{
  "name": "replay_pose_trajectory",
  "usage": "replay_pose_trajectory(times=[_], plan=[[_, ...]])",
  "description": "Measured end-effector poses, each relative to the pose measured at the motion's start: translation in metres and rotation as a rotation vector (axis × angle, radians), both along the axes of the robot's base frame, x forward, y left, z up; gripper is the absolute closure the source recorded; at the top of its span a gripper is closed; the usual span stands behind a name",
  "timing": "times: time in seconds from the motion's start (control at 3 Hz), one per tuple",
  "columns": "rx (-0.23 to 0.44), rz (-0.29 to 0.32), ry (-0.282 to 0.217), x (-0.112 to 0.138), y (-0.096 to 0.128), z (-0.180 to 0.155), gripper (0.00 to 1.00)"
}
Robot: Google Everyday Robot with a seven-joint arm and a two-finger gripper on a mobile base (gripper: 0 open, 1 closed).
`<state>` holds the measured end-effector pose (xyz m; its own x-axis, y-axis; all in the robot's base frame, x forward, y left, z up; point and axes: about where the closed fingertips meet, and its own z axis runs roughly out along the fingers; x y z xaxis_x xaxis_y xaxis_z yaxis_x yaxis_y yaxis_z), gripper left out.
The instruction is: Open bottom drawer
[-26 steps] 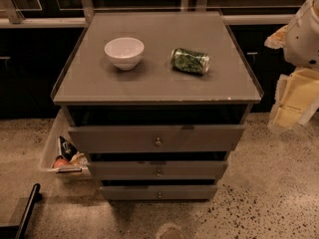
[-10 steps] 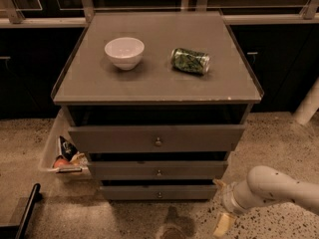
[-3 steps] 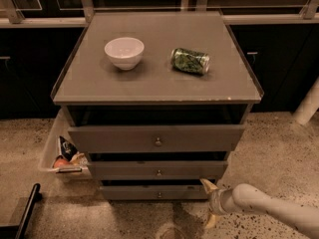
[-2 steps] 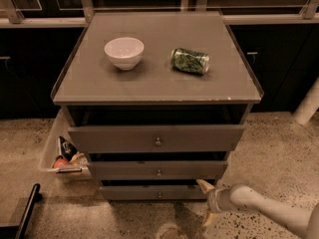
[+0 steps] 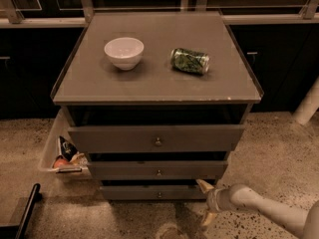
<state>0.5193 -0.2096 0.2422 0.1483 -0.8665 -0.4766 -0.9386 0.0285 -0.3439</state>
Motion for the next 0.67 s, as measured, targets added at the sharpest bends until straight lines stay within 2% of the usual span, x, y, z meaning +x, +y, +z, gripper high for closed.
replay_pose_trajectory(times=[0.67], plan=[[0.02,-0.053,0.067,0.02,0.007,-0.055,0.0]])
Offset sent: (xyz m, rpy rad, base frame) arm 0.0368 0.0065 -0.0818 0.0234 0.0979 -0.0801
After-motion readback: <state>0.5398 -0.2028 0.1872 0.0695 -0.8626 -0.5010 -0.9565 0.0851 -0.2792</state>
